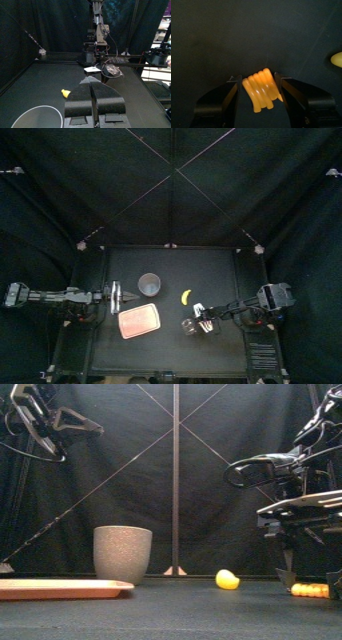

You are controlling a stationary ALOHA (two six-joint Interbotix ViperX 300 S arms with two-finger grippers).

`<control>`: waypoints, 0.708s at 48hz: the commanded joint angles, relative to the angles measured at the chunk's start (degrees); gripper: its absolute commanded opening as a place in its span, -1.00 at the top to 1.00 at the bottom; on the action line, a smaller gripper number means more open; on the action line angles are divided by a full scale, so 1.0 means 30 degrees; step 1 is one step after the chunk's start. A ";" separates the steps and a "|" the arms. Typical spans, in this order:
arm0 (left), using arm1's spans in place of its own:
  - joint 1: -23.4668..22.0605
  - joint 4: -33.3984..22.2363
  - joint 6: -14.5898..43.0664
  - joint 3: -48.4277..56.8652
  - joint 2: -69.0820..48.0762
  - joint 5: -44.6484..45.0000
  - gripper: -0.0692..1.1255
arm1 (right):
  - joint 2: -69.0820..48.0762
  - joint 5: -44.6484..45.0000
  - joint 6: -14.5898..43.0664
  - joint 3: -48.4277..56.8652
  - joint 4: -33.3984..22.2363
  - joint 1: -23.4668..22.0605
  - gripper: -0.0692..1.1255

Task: Pick the fries then place it on the pink plate
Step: Place fries on the pink plate

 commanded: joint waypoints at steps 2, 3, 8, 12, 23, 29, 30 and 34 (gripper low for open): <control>-0.0059 -0.0029 -0.0029 -0.0352 0.0000 -0.0176 0.76 | 0.0117 0.0176 -0.0029 0.0029 0.0000 -0.0498 -0.24; -0.0059 -0.0029 -0.0029 -0.0352 -0.0029 -0.0176 0.76 | 0.0117 0.0205 0.0000 0.0000 0.0000 -0.0527 -0.20; -0.0059 -0.0029 -0.0029 -0.0293 -0.0029 -0.0176 0.76 | 0.0088 0.0293 0.0059 -0.0264 0.0000 -0.0439 -0.12; -0.0059 -0.0029 -0.0029 -0.0234 -0.0029 -0.0176 0.76 | 0.0029 0.0322 0.0146 -0.0645 -0.0059 -0.0439 -0.12; -0.0059 -0.0146 -0.0029 -0.0059 -0.0029 -0.0176 0.76 | -0.0322 0.0967 0.0322 -0.2695 -0.0117 -0.0439 -0.12; -0.0059 -0.0176 -0.0029 -0.0029 -0.0029 -0.0176 0.76 | -0.0264 0.1611 0.0352 -0.4102 -0.0117 -0.0439 -0.12; -0.0059 -0.0176 -0.0029 -0.0029 -0.0029 -0.0176 0.76 | -0.0146 0.1787 0.0352 -0.4453 -0.0117 -0.0439 -0.12; -0.0059 -0.0176 0.0029 -0.0059 -0.0029 -0.0176 0.76 | 0.0059 0.2227 0.0352 -0.5479 -0.0176 -0.0381 -0.12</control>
